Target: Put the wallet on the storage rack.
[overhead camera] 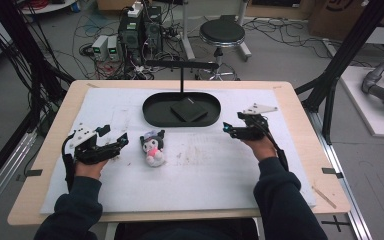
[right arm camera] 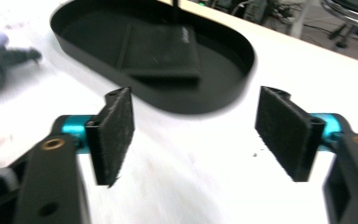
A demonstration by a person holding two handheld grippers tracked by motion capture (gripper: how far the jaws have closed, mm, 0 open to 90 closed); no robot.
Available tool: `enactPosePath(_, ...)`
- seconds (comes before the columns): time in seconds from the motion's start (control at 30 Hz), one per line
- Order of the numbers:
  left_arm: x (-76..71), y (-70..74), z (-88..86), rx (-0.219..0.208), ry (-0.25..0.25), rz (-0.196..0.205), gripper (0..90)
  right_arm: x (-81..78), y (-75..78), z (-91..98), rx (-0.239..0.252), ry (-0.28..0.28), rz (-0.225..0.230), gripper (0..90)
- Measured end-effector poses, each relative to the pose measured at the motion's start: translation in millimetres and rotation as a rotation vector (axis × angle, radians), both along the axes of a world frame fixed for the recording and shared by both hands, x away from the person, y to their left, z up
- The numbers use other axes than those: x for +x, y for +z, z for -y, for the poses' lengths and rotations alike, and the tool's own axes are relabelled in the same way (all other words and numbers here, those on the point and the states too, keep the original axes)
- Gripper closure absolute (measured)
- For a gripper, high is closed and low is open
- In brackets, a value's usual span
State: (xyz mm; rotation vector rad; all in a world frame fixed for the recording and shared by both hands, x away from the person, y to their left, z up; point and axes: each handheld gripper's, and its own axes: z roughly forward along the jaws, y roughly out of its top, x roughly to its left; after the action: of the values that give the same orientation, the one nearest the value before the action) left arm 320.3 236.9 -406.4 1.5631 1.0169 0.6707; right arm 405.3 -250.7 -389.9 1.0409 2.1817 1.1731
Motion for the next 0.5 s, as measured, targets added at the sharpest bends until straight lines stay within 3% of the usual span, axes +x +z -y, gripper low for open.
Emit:
enactPosePath(0.1, -0.3, 0.0, -0.7, -0.009, 0.013, 0.001, 20.4, -16.5, -5.9, 19.3, -0.031, -0.017, 0.015, 22.1)
enactPosePath(0.23, -1.7, -0.8, -3.0, -0.011, 0.028, -0.006, 20.4, -29.1, -14.0, 34.0, -0.032, -0.039, 0.022, 21.9)
enactPosePath(0.5, -8.2, -1.7, -3.5, -0.009, 0.022, -0.014, 20.4, -34.3, -11.9, 38.7, -0.008, -0.048, 0.057, 22.0)
